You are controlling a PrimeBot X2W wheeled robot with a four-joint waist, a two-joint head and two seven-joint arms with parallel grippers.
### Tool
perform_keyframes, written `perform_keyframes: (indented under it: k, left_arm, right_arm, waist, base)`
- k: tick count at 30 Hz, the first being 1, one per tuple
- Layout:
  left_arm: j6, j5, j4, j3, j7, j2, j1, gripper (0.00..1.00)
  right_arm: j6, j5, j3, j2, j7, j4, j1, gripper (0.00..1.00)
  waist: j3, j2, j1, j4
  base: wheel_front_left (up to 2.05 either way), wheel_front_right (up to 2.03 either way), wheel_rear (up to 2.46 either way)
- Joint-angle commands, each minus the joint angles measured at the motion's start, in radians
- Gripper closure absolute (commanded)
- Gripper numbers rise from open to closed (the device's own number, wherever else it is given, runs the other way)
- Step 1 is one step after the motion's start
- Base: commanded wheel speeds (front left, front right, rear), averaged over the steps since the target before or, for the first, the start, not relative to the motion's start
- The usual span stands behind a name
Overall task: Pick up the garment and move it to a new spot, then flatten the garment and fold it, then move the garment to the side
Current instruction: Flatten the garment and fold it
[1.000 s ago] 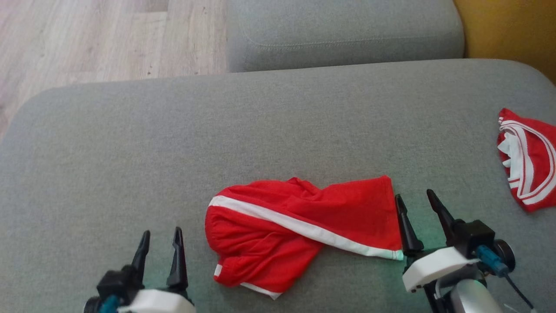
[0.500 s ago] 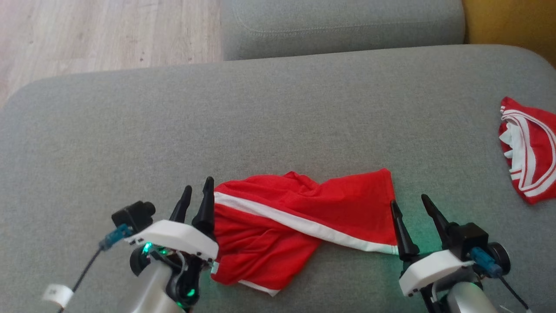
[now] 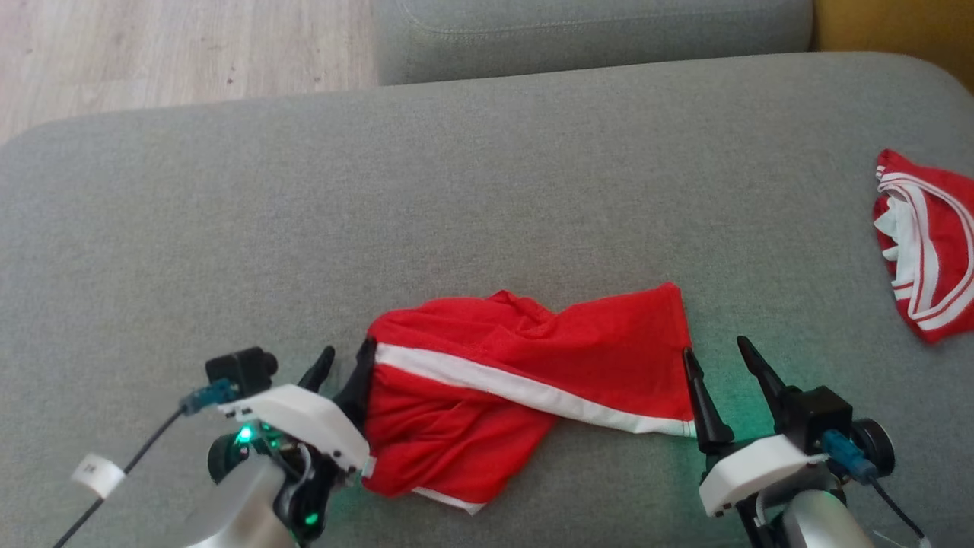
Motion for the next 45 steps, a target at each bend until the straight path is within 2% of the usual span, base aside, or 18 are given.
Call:
perform_keyframes:
  k: [1, 8, 18, 27, 34, 40, 41, 43, 44, 45]
  left_arm:
    - [0.002, 0.018, 0.003, -0.005, -0.023, 0.031, -0.056, 0.0]
    - [0.002, 0.109, 0.111, -0.122, -0.11, 0.025, -0.089, 0.0]
    - [0.002, 0.144, 0.151, -0.154, -0.22, -0.021, -0.114, 0.0]
    - [0.014, 0.22, 0.23, -0.197, -0.23, -0.039, -0.129, 0.0]
    - [0.059, 0.305, 0.28, -0.257, -0.232, -0.061, -0.149, 0.0]
    - [0.058, 0.317, 0.311, -0.274, -0.232, -0.087, -0.143, 0.0]
    - [0.054, 0.315, 0.316, -0.277, -0.232, -0.09, -0.14, 0.15]
    - [0.046, 0.311, 0.33, -0.284, -0.228, -0.096, -0.137, 0.51]
    - [0.043, 0.311, 0.337, -0.289, -0.223, -0.098, -0.137, 0.55]
    - [0.039, 0.309, 0.343, -0.293, -0.219, -0.101, -0.137, 0.69]
  right_arm:
    - [0.007, -0.008, 0.023, -0.001, -0.006, -0.031, -0.045, 0.0]
    - [0.007, -0.015, 0.03, -0.001, -0.006, -0.041, -0.052, 0.0]
    - [0.007, -0.009, 0.028, -0.001, -0.006, -0.038, -0.045, 0.0]
    - [0.007, -0.01, 0.046, -0.001, -0.006, -0.027, -0.046, 0.0]
    - [0.007, -0.018, 0.041, -0.001, -0.006, -0.026, -0.043, 0.0]
    - [0.007, -0.017, 0.04, -0.001, -0.006, -0.023, -0.041, 0.0]
    - [0.007, -0.016, 0.041, -0.001, -0.006, -0.024, -0.041, 0.0]
    - [0.007, -0.014, 0.043, -0.001, -0.006, -0.024, -0.042, 0.0]
    - [0.007, -0.013, 0.044, -0.001, -0.006, -0.025, -0.043, 0.0]
    - [0.007, -0.011, 0.045, -0.001, -0.006, -0.026, -0.044, 0.0]
  waist:
    - [0.006, 0.0, -0.0001, -0.002]
    - [0.018, 0.0, -0.0001, -0.002]
    - [0.012, 0.0, -0.0001, 0.01]
    - [0.003, 0.0, -0.0001, 0.002]
    - [0.004, 0.0, -0.0001, -0.005]
    - [-0.003, 0.0, -0.0001, -0.004]
    - [-0.003, 0.0, -0.0001, -0.004]
    - [-0.002, 0.0, -0.0001, -0.003]
    - [-0.002, 0.0, -0.0001, -0.002]
    - [-0.001, 0.0, -0.0001, -0.002]
  base:
    - [0.0, 0.0, 0.0]
    - [0.0, 0.0, 0.0]
    - [0.0, 0.0, 0.0]
    - [0.0, 0.0, 0.0]
    - [0.0, 0.0, 0.0]
    - [0.0, 0.0, 0.0]
    - [0.0, 0.0, 0.0]
    - [0.0, 0.0, 0.0]
    - [0.0, 0.0, 0.0]
    - [0.0, 0.0, 0.0]
